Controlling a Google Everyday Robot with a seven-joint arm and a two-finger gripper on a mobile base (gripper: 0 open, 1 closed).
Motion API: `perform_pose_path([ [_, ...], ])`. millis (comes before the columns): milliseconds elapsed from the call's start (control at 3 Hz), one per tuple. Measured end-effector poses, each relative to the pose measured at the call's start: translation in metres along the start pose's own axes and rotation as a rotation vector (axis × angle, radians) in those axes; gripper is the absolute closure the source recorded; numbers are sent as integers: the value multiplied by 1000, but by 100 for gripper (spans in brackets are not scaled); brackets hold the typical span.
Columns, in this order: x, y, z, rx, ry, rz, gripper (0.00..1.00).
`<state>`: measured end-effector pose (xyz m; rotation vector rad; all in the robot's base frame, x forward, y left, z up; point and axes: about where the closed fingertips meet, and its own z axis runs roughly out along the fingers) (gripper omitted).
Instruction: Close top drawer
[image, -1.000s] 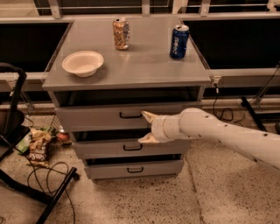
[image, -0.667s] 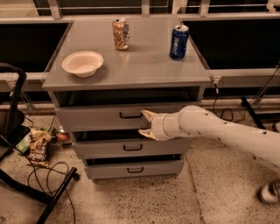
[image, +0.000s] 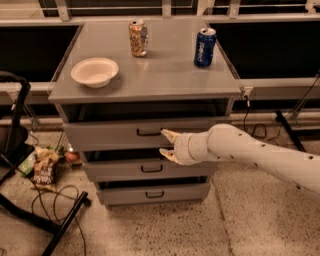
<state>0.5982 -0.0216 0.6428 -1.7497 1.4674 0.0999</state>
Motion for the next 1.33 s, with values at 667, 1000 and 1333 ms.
perform_pose_path([
  [667,-14,20,-46,-48,36,-26,100],
  [1000,-23,60,-138,-130,143,-33,100],
  [1333,-39,68,-227,-149,250,-61,100],
])
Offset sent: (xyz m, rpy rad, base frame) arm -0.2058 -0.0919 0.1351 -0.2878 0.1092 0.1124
